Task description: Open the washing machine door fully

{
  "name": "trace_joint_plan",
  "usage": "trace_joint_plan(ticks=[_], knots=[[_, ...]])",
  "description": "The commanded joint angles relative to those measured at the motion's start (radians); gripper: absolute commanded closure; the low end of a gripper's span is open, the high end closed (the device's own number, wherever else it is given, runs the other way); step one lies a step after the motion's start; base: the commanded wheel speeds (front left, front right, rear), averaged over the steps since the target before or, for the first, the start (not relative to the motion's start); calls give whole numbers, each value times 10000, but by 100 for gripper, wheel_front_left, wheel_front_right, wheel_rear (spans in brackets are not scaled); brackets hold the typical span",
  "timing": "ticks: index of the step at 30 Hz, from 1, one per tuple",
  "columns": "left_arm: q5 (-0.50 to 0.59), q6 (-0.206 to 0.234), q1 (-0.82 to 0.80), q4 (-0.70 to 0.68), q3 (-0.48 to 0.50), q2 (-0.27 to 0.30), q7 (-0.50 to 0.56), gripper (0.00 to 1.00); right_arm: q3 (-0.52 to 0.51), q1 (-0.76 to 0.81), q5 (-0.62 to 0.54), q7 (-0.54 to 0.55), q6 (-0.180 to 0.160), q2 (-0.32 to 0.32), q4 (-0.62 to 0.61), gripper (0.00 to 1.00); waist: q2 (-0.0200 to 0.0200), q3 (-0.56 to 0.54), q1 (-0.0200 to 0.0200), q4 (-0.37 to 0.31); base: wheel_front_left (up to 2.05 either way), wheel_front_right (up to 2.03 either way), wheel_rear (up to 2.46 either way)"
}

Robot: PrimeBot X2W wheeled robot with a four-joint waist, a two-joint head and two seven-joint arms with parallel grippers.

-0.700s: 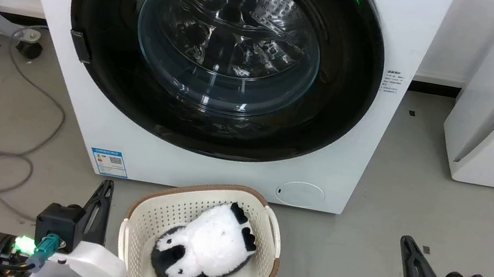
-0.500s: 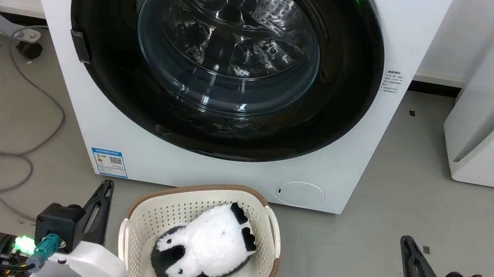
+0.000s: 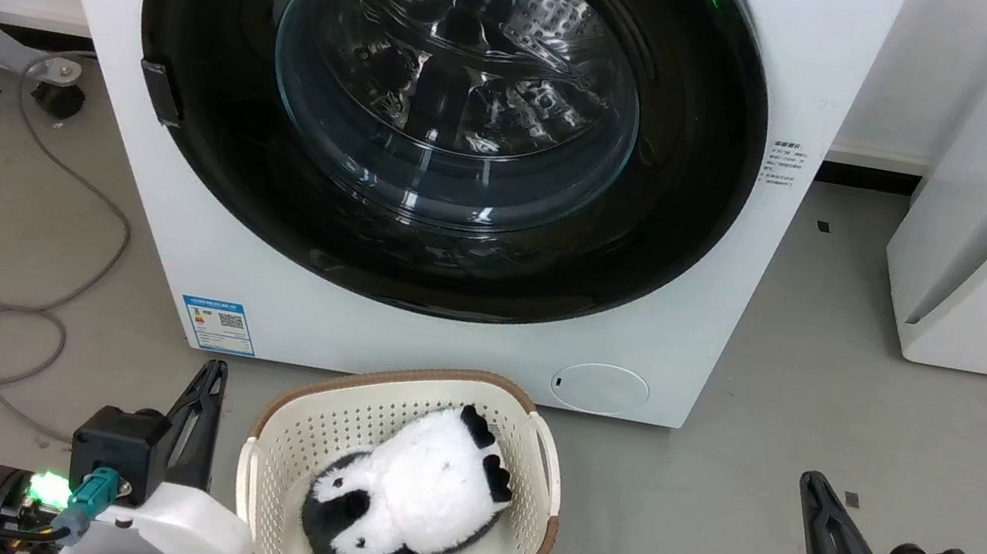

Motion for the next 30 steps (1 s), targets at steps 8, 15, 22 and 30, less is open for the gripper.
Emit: trace_joint_plan(ticks=[8, 15, 22, 30], knots=[[28, 28, 0, -37, -3, 6, 3, 100, 3, -140, -78, 5, -9, 49, 24, 100, 0, 0, 0, 0, 0, 0, 0], [28, 28, 0, -37, -3, 6, 3, 100, 3, -140, -78, 5, -9, 49, 24, 100, 0, 0, 0, 0, 0, 0, 0], [-33, 13, 2, 33, -29, -2, -51, 0, 0, 21, 38, -51, 0, -1, 8, 0, 0, 2, 0, -1, 0, 0, 0], [-135, 67, 6, 89, -126, -1, -218, 0, 29, 61, 151, -218, -1, 2, 7, 0, 0, 11, 0, -2, 0, 0, 0]])
